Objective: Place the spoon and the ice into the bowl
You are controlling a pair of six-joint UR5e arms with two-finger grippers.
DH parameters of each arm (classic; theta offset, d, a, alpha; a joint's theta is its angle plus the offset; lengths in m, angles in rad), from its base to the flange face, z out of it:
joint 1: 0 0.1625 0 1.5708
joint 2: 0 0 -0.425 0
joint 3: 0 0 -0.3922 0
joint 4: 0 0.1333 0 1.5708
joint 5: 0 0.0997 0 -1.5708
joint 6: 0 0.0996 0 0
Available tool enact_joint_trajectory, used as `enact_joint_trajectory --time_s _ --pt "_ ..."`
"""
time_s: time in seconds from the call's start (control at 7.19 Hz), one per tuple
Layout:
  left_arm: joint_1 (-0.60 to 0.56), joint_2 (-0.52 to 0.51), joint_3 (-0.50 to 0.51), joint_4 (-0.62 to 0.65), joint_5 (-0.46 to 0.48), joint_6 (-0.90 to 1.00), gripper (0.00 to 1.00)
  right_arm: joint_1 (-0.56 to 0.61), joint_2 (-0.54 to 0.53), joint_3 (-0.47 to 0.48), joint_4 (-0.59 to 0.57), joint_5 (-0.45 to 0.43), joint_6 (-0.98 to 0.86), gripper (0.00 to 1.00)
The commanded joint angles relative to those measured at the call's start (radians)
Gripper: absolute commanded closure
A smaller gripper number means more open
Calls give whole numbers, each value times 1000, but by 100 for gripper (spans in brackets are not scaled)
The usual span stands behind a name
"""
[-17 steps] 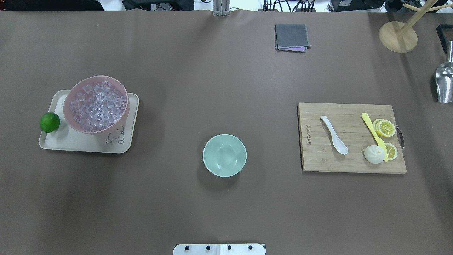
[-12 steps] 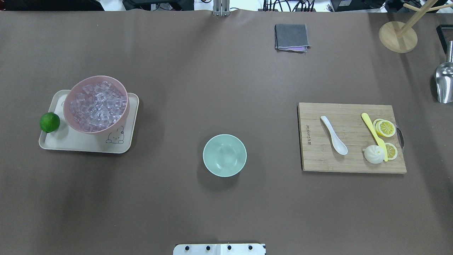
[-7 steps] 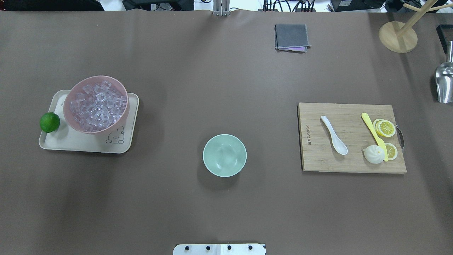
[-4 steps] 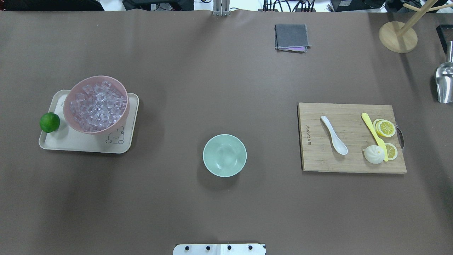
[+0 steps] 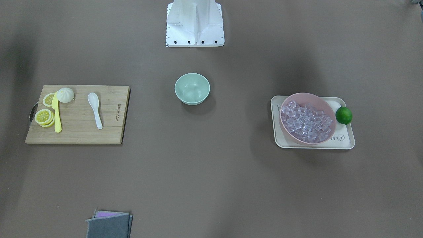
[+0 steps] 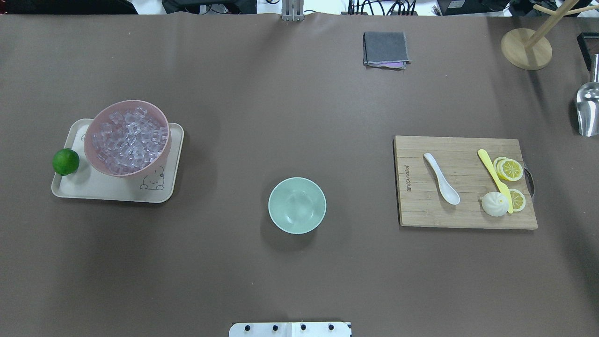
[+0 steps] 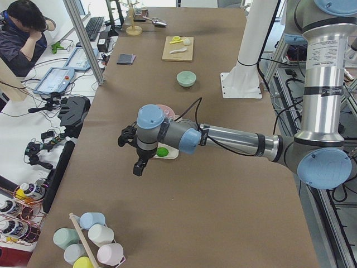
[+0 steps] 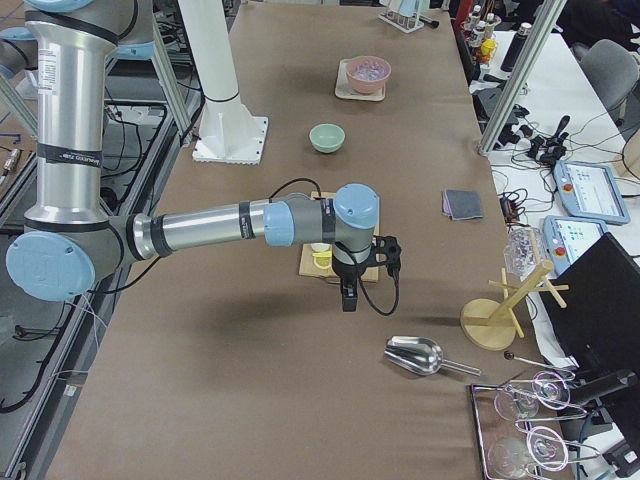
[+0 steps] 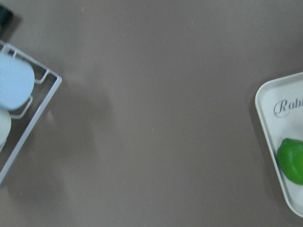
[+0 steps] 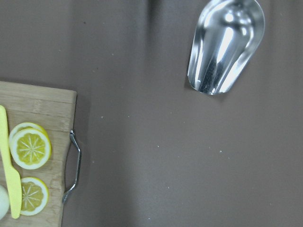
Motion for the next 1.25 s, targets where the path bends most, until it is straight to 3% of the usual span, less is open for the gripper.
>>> enact_joint_trajectory --time_s 0.0,0.28,0.42,0.7,1.11 --pt "3 -28 13 -113 -29 -61 1 7 30 52 0 -7 10 0" --pt "25 -57 22 -117 -92 -78 1 7 9 63 77 -11 46 0" --pt "66 -58 18 -204 -99 -95 1 7 -11 51 186 -14 46 0" --pt "205 -113 18 -254 -96 -177 1 7 -29 61 242 1 57 0" --pt "346 -157 7 -371 -8 -505 1 -5 -21 61 285 21 114 0"
